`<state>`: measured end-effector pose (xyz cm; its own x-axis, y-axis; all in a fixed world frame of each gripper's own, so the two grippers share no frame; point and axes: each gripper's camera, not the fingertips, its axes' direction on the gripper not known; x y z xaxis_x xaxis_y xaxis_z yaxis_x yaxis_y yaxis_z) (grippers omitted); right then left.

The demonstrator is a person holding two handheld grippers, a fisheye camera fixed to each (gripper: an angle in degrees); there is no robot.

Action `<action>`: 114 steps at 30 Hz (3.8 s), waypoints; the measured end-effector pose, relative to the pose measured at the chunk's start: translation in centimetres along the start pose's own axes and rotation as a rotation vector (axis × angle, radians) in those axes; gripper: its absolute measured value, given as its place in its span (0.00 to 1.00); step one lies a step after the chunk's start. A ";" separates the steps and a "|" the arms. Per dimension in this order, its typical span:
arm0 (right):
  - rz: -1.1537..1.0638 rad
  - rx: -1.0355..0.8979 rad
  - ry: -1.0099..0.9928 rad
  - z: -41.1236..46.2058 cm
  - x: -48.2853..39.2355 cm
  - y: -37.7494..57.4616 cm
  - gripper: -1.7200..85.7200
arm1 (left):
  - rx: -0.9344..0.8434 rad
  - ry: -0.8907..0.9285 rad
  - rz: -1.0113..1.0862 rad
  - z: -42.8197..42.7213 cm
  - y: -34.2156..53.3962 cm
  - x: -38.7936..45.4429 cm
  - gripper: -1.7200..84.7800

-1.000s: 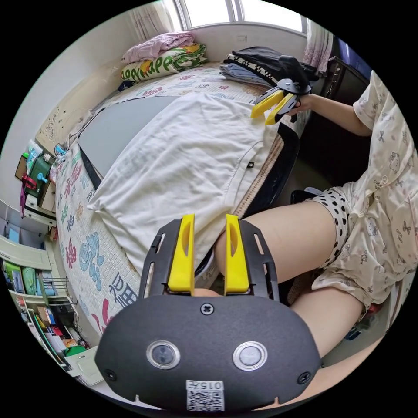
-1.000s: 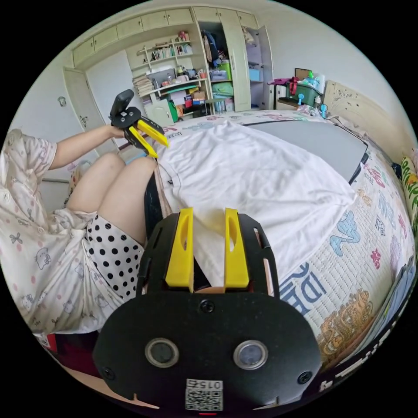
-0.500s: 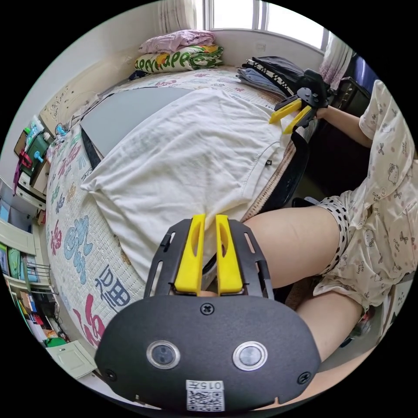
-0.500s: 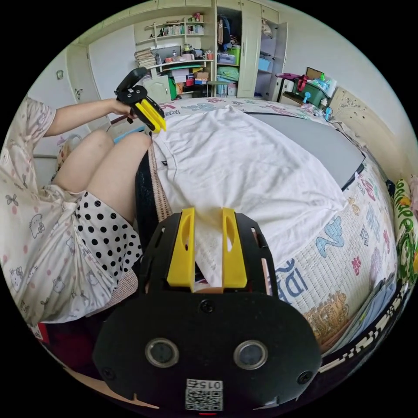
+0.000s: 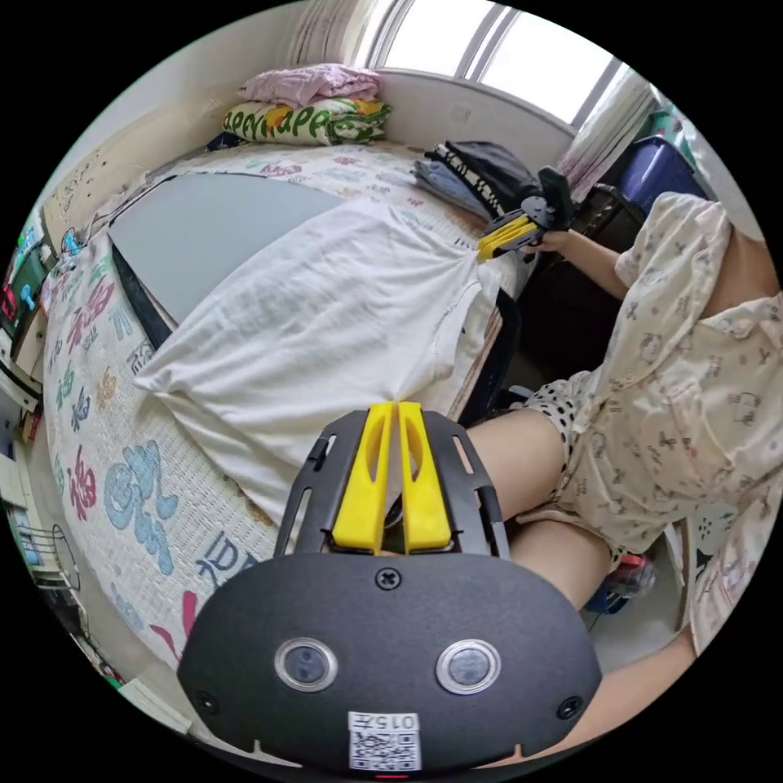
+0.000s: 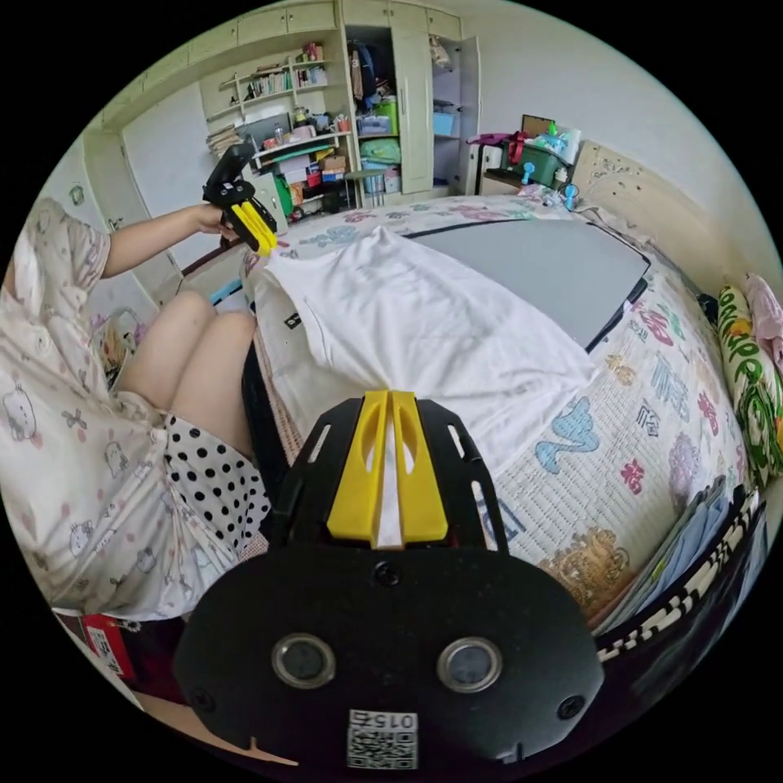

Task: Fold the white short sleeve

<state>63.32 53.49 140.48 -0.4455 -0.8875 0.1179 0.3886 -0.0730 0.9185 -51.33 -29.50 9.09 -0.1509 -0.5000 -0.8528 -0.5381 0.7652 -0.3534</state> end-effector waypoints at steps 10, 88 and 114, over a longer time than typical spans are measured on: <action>0.417 0.343 0.304 -11.1 27.5 -26.4 0.04 | 0.541 -0.271 -0.293 -13.5 -16.7 -24.5 0.07; 0.786 0.341 -0.215 -20.1 27.1 5.8 0.12 | 0.744 -0.329 -0.343 2.4 -2.2 16.3 0.02; 0.726 0.331 -0.044 -11.7 22.2 -9.3 0.03 | 0.924 0.163 -0.428 13.9 -10.4 7.9 0.21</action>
<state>59.29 29.16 130.17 -0.2067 -0.6422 0.7382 0.3369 0.6616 0.6699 -35.40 -35.78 0.70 -0.2439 -0.8003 -0.5477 0.2644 0.4885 -0.8315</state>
